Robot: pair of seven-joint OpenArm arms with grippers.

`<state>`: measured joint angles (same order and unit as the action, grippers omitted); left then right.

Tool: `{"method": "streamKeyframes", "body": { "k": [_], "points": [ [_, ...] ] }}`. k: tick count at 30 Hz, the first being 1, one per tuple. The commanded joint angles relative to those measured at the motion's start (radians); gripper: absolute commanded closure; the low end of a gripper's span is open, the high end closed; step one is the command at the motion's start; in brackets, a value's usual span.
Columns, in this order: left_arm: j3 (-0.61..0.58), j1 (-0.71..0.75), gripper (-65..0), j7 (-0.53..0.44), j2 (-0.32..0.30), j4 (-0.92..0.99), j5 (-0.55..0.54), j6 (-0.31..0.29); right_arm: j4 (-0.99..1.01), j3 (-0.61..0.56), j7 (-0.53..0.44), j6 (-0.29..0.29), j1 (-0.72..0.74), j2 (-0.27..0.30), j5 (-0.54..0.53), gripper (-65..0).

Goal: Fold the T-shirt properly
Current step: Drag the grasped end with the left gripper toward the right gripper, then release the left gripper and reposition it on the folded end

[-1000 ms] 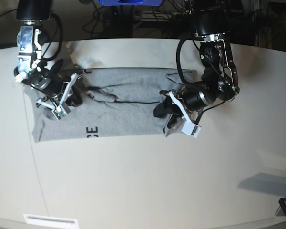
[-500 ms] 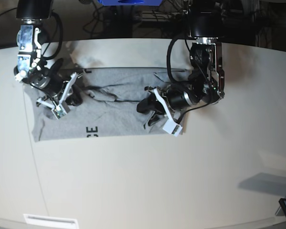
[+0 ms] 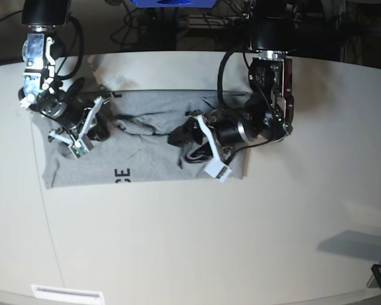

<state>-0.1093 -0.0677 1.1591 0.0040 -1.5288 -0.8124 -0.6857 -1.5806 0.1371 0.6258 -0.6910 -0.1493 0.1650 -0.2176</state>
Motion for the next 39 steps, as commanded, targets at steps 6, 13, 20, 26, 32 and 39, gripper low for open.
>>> {"method": "streamKeyframes", "body": {
  "k": [6,13,20,26,32,39],
  "points": [
    [-0.122,-0.06,-30.4,-0.023,0.012,-0.014,-0.147,-0.012,-0.005,0.002,0.029,-0.007,-0.002,0.006,0.013,-0.1],
    [-0.126,-0.082,-30.4,-0.018,0.004,-0.022,-0.305,-0.012,-0.005,0.002,0.029,-0.007,-0.002,0.006,0.013,-0.1],
    [-0.12,-0.099,-30.2,-0.041,-0.06,-0.049,-0.226,-0.012,-0.005,0.002,0.029,-0.007,-0.003,0.006,0.013,-0.1],
    [-0.096,-0.034,-30.1,-0.144,-0.16,-0.212,0.06,0.039,-0.007,0.002,0.029,-0.007,-0.013,0.006,0.013,-0.1],
    [-0.014,0.019,-11.6,-0.207,-0.166,-0.267,0.264,0.047,-0.007,0.002,0.029,-0.007,-0.013,0.006,0.013,-0.1],
    [0.0,0.01,0.0,-0.216,-0.101,-0.266,0.402,0.047,-0.007,0.002,0.029,-0.007,-0.013,0.006,0.013,-0.1]
  ]
}}
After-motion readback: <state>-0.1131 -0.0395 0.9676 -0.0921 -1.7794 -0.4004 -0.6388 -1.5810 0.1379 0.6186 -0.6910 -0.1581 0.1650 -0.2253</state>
